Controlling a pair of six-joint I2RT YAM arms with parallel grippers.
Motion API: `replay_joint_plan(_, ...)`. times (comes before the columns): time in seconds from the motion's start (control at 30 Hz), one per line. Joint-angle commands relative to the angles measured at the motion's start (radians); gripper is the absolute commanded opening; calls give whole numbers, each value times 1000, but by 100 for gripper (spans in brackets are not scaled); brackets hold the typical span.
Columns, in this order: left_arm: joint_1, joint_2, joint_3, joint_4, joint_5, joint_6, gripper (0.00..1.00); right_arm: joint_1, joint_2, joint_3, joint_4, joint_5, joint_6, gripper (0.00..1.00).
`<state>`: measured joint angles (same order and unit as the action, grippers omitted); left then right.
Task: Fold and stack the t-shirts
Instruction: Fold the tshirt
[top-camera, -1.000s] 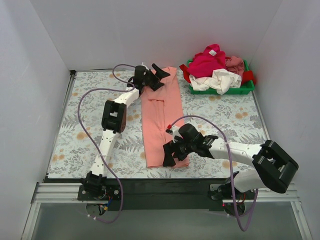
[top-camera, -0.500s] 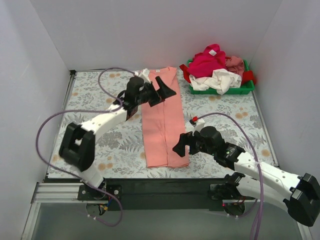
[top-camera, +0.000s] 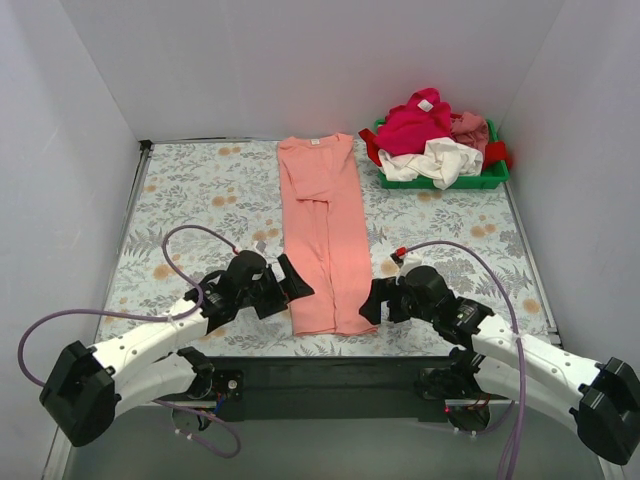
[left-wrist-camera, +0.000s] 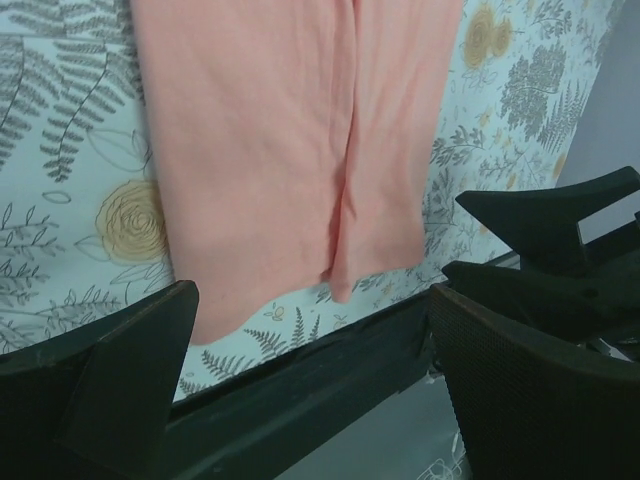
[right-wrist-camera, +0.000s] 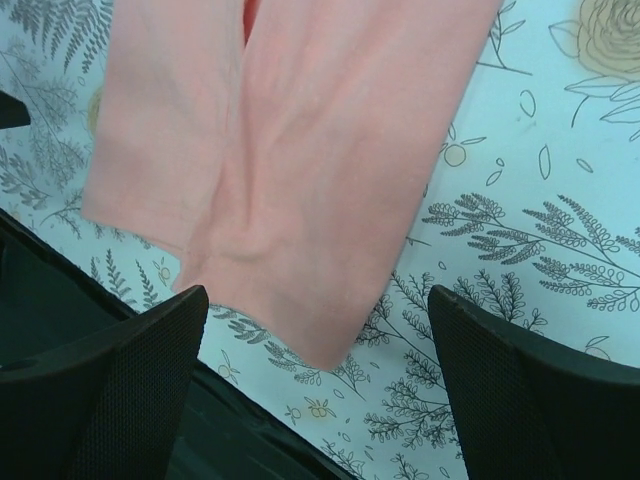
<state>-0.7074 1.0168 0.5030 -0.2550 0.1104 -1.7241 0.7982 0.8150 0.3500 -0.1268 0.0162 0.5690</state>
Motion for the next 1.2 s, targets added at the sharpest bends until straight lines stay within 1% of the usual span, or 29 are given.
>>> replay_joint_plan(0.0,-17,-47,-15,-179,-46,-46,98,-10,25,-6,-5,-60,14,96)
replay_joint_plan(0.07,-27,-57,-44,-185,-11,-60,95,-11,36,-6,-4,-79,19,92)
replay_joint_plan(0.1,-33,-54,-55,-184,3,-71,90,-14,45,-6,-5,-99,29,91)
replay_joint_plan(0.17,-37,-37,-80,-184,29,-75,85,-13,56,-6,-5,-116,29,87)
replay_joint_plan(0.23,-40,-26,-87,-181,34,-78,74,-14,68,-12,-5,-128,34,84)
replay_joint_plan(0.3,-40,-17,-92,-176,26,-78,68,-16,81,-20,-4,-137,38,81)
replay_joint_plan(0.33,-40,-14,-93,-168,31,-72,60,-17,85,-22,-4,-145,45,79)
replay_joint_plan(0.43,-41,0,-95,-156,52,-62,52,-21,93,-23,-5,-166,46,76)
replay_joint_plan(0.53,-44,12,-107,-129,87,-58,47,-22,96,-37,-4,-174,60,74)
replay_joint_plan(0.6,-47,28,-118,-109,97,-58,46,-25,101,-43,-5,-177,61,74)
replay_joint_plan(0.67,-50,45,-121,-98,104,-57,45,-25,107,-49,-5,-185,66,70)
replay_joint_plan(0.8,-58,83,-119,-63,118,-51,42,-30,122,-54,-4,-197,74,68)
replay_joint_plan(0.83,-58,97,-124,-53,120,-49,38,-28,125,-57,-5,-203,80,66)
replay_joint_plan(0.9,-58,114,-126,-43,120,-51,34,-30,130,-63,-4,-208,89,64)
replay_joint_plan(0.93,-58,120,-127,-35,126,-54,30,-30,131,-65,-2,-205,89,57)
replay_joint_plan(1.0,-58,140,-130,-11,140,-49,25,-30,134,-66,-2,-199,92,49)
replay_joint_plan(1.1,-58,163,-120,-15,135,-37,10,-33,138,-63,0,-176,97,43)
replay_joint_plan(1.13,-58,167,-115,-18,138,-32,3,-34,138,-65,-4,-164,101,37)
replay_joint_plan(1.17,-58,169,-110,-21,140,-23,0,-34,138,-65,-2,-162,106,32)
